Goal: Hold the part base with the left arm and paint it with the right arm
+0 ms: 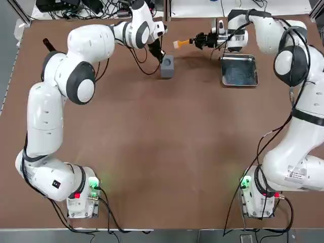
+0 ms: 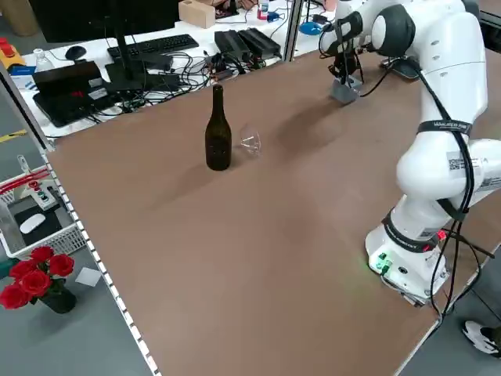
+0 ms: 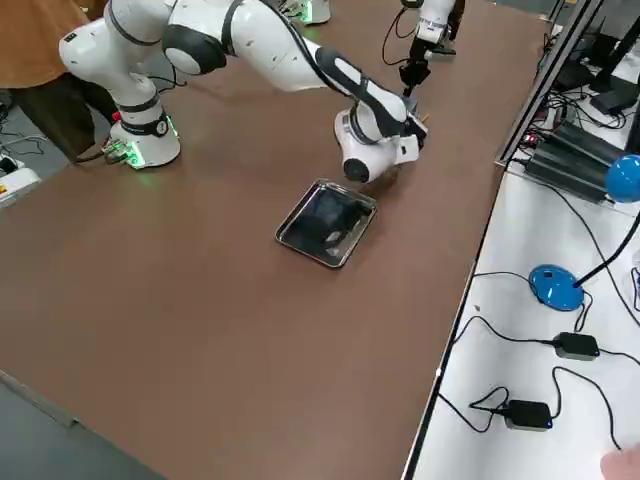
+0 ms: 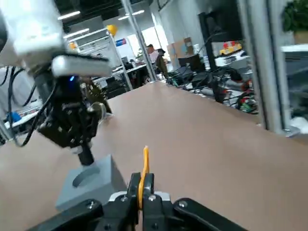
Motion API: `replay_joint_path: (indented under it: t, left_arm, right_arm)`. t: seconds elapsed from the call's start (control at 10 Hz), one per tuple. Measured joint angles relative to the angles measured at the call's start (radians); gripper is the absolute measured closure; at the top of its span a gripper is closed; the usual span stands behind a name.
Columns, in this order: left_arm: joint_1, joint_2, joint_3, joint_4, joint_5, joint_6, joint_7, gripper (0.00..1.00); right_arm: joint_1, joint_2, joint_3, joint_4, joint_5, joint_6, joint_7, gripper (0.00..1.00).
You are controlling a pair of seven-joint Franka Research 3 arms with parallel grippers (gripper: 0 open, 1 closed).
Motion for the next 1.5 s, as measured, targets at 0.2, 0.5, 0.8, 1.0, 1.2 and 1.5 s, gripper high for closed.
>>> replay_joint_path:
  t: [0.2,0.5,0.8,1.0,1.2,1.5]
  left_arm:
    - [0.0,0.0,0.0,0.0,0.0,0.0,0.0,0.94]
    - [0.0,0.0,0.0,0.0,0.0,0.0,0.0,0.94]
    - [0.0,0.0,0.0,0.0,0.0,0.0,0.0,0.94]
    - [0.0,0.0,0.0,0.0,0.0,0.0,0.0,0.94]
    - [0.0,0.0,0.0,0.0,0.0,0.0,0.0,0.94]
    - [0.0,0.0,0.0,0.0,0.0,0.0,0.0,0.93]
  right_arm:
    - [-0.002,-0.083,-0.096,0.004,-0.093,-0.075,0.274,0.96]
    - [-0.004,-0.211,-0.317,0.004,-0.297,-0.293,0.66,0.96]
    - [-0.008,-0.249,-0.59,-0.005,-0.353,-0.537,0.784,0.96]
    - [-0.011,-0.247,-0.725,-0.027,-0.354,-0.582,0.893,0.96]
    - [-0.012,-0.247,-0.819,-0.035,-0.355,-0.608,1.099,0.96]
    - [-0.017,-0.179,-0.866,-0.046,-0.355,-0.606,1.172,0.96]
